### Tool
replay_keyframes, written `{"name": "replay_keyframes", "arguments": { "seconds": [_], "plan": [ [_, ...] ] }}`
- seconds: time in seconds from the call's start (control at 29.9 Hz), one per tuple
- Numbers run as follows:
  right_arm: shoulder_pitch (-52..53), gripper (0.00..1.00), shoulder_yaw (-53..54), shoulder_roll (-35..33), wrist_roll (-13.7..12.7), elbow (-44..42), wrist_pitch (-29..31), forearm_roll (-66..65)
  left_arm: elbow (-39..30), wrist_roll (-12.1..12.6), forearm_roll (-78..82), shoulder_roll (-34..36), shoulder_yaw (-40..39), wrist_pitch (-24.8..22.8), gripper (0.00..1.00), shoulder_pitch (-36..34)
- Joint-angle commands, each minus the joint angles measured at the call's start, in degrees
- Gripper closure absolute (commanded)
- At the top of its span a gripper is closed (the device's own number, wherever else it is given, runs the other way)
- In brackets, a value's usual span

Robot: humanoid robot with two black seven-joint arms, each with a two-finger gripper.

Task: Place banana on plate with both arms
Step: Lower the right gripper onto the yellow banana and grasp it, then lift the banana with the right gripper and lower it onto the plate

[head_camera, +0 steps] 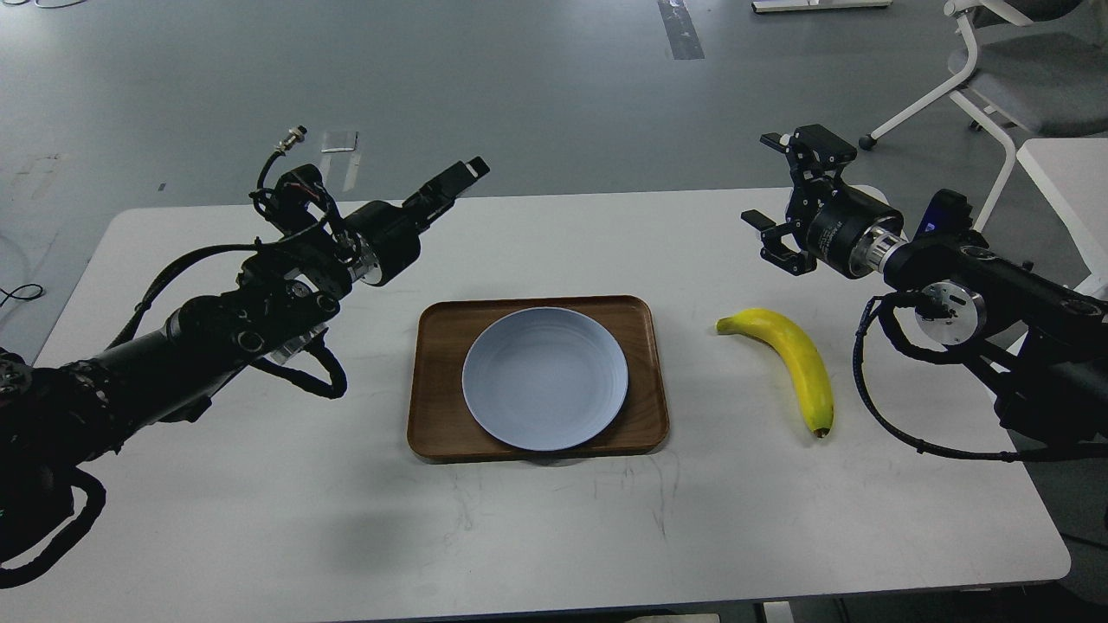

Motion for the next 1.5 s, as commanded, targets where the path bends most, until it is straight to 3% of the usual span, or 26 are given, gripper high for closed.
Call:
{"name": "replay_keyframes", "arguments": {
  "seconds": [0.0, 0.1, 0.13, 0.23, 0.27, 0.33, 0.5, 0.87, 1.07, 1.14, 1.2, 1.27, 1.3, 1.37, 1.47],
  "plan": [
    [0.1, 0.0, -0.7, -2.3, 2.5, 2.1, -1.0, -16.0, 2.4, 0.0, -11.7, 0.6, -3.7, -10.1, 0.02, -1.9],
    [0.6, 0.0, -3.6, -7.1, 6.7, 5.0, -4.1, -36.1, 3.6, 0.0, -22.4, 0.3, -11.9, -15.0, 0.02, -1.3],
    [0.7, 0.0, -5.5, -8.7, 8.8, 5.9, -4.7, -43.2, 3.7, 3.4, -24.6, 0.4, -14.6, -15.4, 0.02, -0.8],
    [0.8, 0.0, -10.9, -11.6, 10.9, 7.3, -6.5, -56.8, 3.7, 10.0, -26.3, 0.7, -18.0, -17.0, 0.02, 2.1],
    [0.8, 0.0, -12.5, -12.3, 11.3, 7.8, -7.4, -59.8, 3.7, 10.6, -26.4, 0.7, -18.8, -17.5, 0.02, 2.8],
    [0.7, 0.0, -17.8, -14.7, 13.6, 8.6, -11.4, -69.2, 3.7, 10.7, -26.3, 0.8, -20.7, -18.1, 0.02, 4.0],
    [0.5, 0.0, -24.4, -15.2, 14.0, 7.3, -17.0, -78.8, 3.7, 10.5, -26.3, 1.0, -20.7, -18.1, 0.02, 5.4],
    [-1.2, 0.02, -27.6, -9.8, 13.9, -0.3, -18.1, -79.4, 3.7, 10.2, -26.3, 1.2, -20.7, -17.6, 0.02, 5.6],
    [-1.8, 0.05, -28.2, -6.6, 13.9, -1.6, -20.4, -79.4, 3.0, 7.8, -26.1, 1.8, -20.6, -17.4, 0.02, 6.3],
    [-1.9, 0.28, -28.2, -5.5, 14.0, -2.3, -20.7, -79.4, 3.0, 7.7, -26.1, 1.9, -20.6, -17.5, 0.02, 6.3],
    [-1.8, 0.6, -28.7, -4.7, 14.1, -2.7, -21.2, -79.4, 3.0, 7.7, -26.1, 1.9, -20.6, -17.5, 0.02, 6.6],
    [-1.6, 0.74, -30.0, -4.7, 14.7, -2.9, -22.3, -79.4, 3.0, 7.6, -26.1, 1.8, -20.6, -17.5, 0.02, 7.1],
    [-1.6, 0.74, -30.0, -4.7, 14.7, -2.9, -22.3, -79.4, 3.0, 7.6, -26.1, 1.8, -20.6, -17.5, 0.02, 7.1],
    [-1.0, 0.86, -32.1, -4.0, 16.9, -4.7, -23.7, -79.4, 3.0, 7.4, -26.0, 1.5, -20.4, -17.5, 0.02, 7.2],
    [-0.6, 0.95, -34.2, -2.9, 17.7, -5.4, -23.9, -79.4, 3.0, 7.5, -25.9, 1.4, -20.2, -17.4, 0.02, 7.3]
  ]
}}
